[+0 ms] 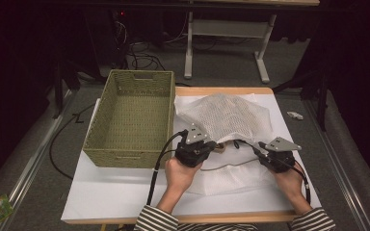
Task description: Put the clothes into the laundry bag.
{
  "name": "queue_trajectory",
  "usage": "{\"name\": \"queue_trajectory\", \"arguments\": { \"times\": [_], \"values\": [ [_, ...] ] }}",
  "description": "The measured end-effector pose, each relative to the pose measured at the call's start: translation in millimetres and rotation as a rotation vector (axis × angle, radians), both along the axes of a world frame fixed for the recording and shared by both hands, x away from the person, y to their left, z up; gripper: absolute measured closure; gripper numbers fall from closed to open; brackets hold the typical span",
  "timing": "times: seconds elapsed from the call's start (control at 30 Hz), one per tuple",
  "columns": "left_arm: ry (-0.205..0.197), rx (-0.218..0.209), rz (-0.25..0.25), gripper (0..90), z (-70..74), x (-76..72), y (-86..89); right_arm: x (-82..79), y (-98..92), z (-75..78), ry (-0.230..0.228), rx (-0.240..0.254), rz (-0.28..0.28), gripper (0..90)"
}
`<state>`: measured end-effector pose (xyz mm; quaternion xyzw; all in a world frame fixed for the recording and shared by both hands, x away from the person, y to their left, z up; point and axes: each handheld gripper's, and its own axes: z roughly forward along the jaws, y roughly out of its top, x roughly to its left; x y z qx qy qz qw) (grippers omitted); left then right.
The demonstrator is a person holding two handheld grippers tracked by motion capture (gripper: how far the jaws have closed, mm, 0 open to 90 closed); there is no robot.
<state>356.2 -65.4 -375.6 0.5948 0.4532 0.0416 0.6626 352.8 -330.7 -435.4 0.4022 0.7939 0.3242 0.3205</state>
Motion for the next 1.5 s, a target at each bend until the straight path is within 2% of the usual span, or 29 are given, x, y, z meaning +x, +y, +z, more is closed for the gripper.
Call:
{"name": "queue_trajectory", "arguments": {
  "times": [0.07, 0.13, 0.23, 0.4, 0.53, 0.63, 0.73, 0.83, 0.93, 1.03, 1.07, 1.13, 1.27, 1.4, 1.5],
  "values": [
    [0.000, -0.003, 0.001, 88.4, 0.7, -0.3, 0.6, 4.6, -3.2, -2.3, 0.006, -0.001, -0.029, 55.0],
    [0.000, -0.004, -0.003, 88.4, 1.4, -0.3, 1.5, 10.7, -5.1, -6.5, 0.043, 0.016, -0.041, 50.1],
    [-0.005, -0.012, -0.003, 88.4, 4.7, -1.4, 1.8, 17.7, -1.8, -13.2, 0.074, 0.001, -0.016, 46.5],
    [-0.026, -0.026, 0.001, 88.4, 13.5, -3.0, 4.8, 17.0, 7.1, -15.8, 0.077, -0.018, 0.038, 44.2],
    [-0.030, -0.030, 0.004, 88.4, 16.2, -2.6, 6.0, 14.9, 10.2, -17.1, 0.099, -0.012, 0.062, 43.4],
    [-0.025, -0.033, 0.002, 88.4, 15.7, -2.6, 4.9, 13.7, 11.6, -17.7, 0.099, -0.015, 0.059, 53.5],
    [-0.024, -0.025, -0.001, 88.4, 13.5, -2.7, 4.8, 12.8, 8.9, -15.1, 0.088, 0.008, 0.065, 72.6],
    [-0.020, -0.016, 0.004, 88.3, 11.3, -1.7, 6.9, 8.7, 3.5, -9.1, 0.074, 0.034, 0.072, 83.2],
    [-0.021, 0.005, 0.021, 88.1, 8.3, -0.4, 9.5, -0.3, -5.2, -0.5, 0.052, 0.051, 0.087, 88.1],
    [-0.012, 0.019, 0.017, 88.1, 5.1, -0.7, 11.4, -6.5, -11.4, 4.6, 0.047, 0.059, 0.096, 89.2],
    [-0.002, 0.035, 0.006, 88.1, 2.2, -2.1, 11.0, -15.4, -21.1, 12.0, 0.044, 0.080, 0.109, 89.5],
    [0.002, 0.057, -0.006, 88.0, -1.1, -3.9, 9.6, -21.3, -27.4, 17.9, 0.040, 0.091, 0.120, 89.5],
    [0.014, 0.076, -0.026, 87.3, -6.1, -7.4, 7.1, -29.1, -37.7, 29.2, 0.079, 0.119, 0.145, 89.4],
    [0.024, 0.096, -0.033, 85.9, -13.7, -9.7, 6.1, -25.9, -41.7, 27.4, 0.130, 0.125, 0.154, 88.2],
    [0.040, 0.094, -0.016, 83.7, -21.9, -10.7, 9.6, -20.5, -42.3, 19.2, 0.152, 0.131, 0.133, 82.8]
  ]
}}
